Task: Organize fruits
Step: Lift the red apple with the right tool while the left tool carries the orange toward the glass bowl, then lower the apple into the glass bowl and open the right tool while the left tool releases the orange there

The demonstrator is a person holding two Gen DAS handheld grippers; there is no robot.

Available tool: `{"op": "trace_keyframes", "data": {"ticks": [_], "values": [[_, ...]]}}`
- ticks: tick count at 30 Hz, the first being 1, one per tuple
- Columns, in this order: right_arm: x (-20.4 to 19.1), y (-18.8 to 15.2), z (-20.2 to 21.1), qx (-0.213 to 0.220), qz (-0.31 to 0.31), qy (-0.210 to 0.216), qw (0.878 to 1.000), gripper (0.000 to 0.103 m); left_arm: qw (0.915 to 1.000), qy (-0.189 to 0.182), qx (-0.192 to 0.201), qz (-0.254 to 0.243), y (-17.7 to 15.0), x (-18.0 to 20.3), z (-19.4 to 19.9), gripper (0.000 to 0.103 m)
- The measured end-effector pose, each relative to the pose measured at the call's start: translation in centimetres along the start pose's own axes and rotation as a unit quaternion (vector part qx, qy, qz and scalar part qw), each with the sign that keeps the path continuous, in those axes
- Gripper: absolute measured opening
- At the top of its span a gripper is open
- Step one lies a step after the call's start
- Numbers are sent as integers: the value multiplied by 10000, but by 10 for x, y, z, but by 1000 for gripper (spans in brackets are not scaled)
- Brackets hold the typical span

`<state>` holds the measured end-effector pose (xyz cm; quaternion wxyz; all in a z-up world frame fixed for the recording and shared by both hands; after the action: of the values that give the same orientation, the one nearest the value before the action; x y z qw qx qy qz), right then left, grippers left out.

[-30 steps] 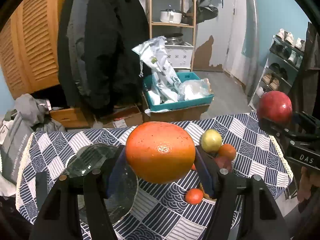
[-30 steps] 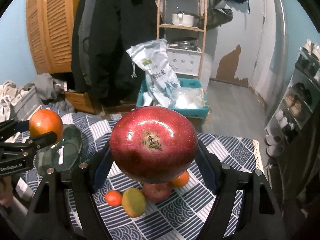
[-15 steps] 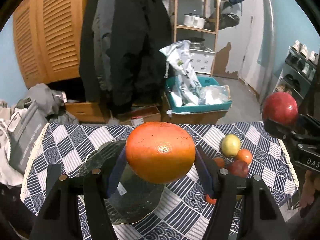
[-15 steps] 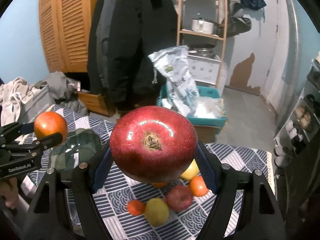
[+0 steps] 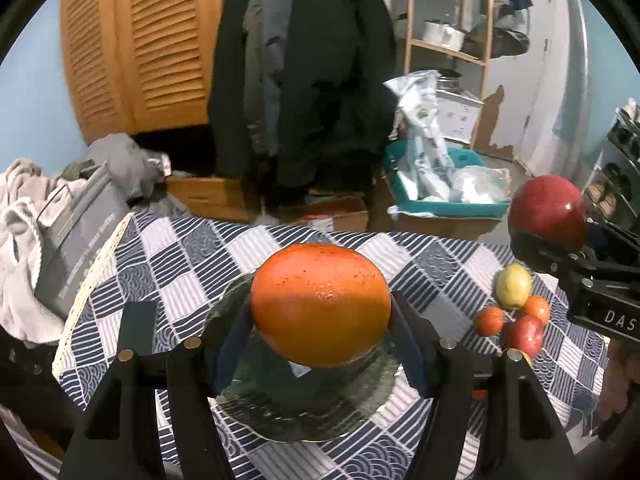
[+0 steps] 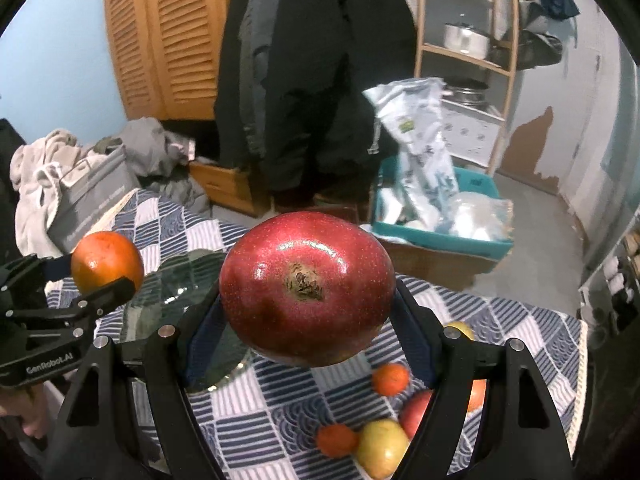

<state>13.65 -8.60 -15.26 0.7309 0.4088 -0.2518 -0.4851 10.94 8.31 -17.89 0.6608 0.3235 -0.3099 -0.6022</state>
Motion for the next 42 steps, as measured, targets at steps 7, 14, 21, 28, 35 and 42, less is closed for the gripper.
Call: {"op": "trace_keyframes", "data": {"ticks": [7, 14, 21, 28, 35, 42], "values": [[-33, -9, -36, -348, 23, 337, 9988, 77, 9991, 146, -300, 260, -19, -33, -17, 68], [-66, -30, -68, -776, 111, 639, 9949, 77, 9966, 294, -694, 332, -48, -52, -41, 68], [-88, -64, -102, -1246, 301, 765, 9888, 77, 9914, 442, -1157, 416, -85, -68, -64, 68], [-99, -99, -124, -1709, 469, 894, 9801, 77, 9873, 540, -1425, 457, -107, -80, -74, 68], [-107, -118, -129, -1895, 655, 1007, 9745, 77, 9842, 527, -1637, 410, -122, -78, -81, 68], [-111, -129, -127, -2055, 951, 912, 9697, 77, 9821, 424, -1799, 376, -134, -70, -80, 68]]}}
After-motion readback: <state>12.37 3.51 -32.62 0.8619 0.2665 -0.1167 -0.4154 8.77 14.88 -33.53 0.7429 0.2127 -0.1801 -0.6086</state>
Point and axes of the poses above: each gripper's, at about its wrist camera, not at the fingertips, and z roughly against the way its jaws point, x to its right, y to its top, the point moved 9 cm from there along -z, roughly the way its jaws point, and after that the axes turned 10 degrees about x, right-handed, at the moved point
